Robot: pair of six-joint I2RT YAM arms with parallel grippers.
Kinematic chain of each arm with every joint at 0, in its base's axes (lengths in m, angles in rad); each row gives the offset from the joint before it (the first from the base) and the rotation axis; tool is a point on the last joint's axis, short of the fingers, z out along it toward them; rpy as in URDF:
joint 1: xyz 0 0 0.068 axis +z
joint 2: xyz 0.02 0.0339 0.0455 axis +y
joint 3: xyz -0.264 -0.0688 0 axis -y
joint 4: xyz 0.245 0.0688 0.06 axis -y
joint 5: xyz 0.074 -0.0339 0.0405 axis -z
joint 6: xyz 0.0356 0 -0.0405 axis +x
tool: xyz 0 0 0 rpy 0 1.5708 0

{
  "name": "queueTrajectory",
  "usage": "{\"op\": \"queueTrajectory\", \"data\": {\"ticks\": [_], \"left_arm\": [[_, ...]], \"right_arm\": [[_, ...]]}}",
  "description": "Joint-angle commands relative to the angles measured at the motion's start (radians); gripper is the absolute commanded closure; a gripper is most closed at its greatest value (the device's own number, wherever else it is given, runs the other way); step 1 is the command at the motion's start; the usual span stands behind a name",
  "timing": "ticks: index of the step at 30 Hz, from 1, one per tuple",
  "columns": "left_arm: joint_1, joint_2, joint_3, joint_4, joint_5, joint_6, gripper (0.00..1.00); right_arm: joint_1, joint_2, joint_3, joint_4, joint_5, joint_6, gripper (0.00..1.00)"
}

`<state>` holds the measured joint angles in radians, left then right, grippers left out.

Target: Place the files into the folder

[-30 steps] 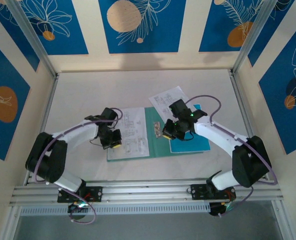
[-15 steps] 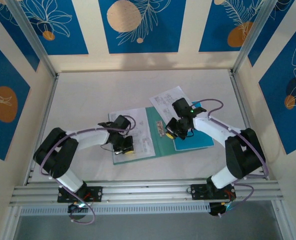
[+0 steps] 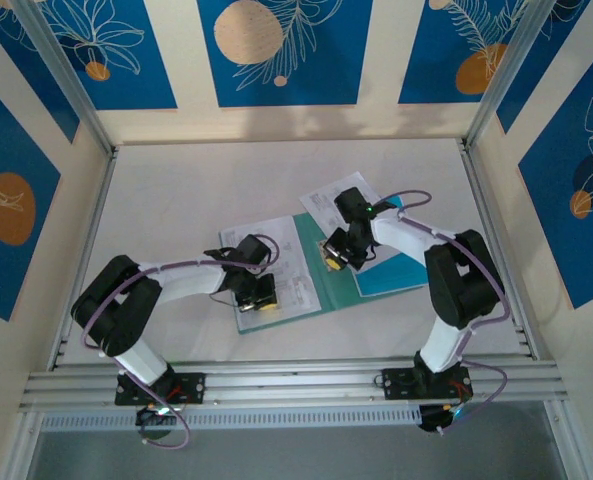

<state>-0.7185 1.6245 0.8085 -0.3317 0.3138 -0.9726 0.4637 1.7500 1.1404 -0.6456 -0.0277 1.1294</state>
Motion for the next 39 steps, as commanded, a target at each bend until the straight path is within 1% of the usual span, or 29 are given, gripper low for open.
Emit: {"op": "queueTrajectory", "data": {"ticks": [1, 14, 27, 39], "left_arm": [[-0.010, 0.026, -0.033, -0.032, -0.039, -0.018, 1.00], [-0.011, 0.019, -0.043, -0.035, -0.042, -0.024, 1.00], [-0.011, 0.014, -0.060, -0.027, -0.044, -0.033, 1.00], [-0.010, 0.009, -0.063, -0.043, -0.054, -0.035, 1.00]], "right_arm": [[0.021, 0.024, 0.039, -0.046, 0.028, 0.024, 1.00], [0.061, 0.075, 0.056, -0.074, 0.048, 0.067, 1.00], [0.065, 0.120, 0.071, -0.075, 0.066, 0.075, 1.00], [0.078, 0.180, 0.099, -0.166, 0.151, 0.075, 1.00]]}}
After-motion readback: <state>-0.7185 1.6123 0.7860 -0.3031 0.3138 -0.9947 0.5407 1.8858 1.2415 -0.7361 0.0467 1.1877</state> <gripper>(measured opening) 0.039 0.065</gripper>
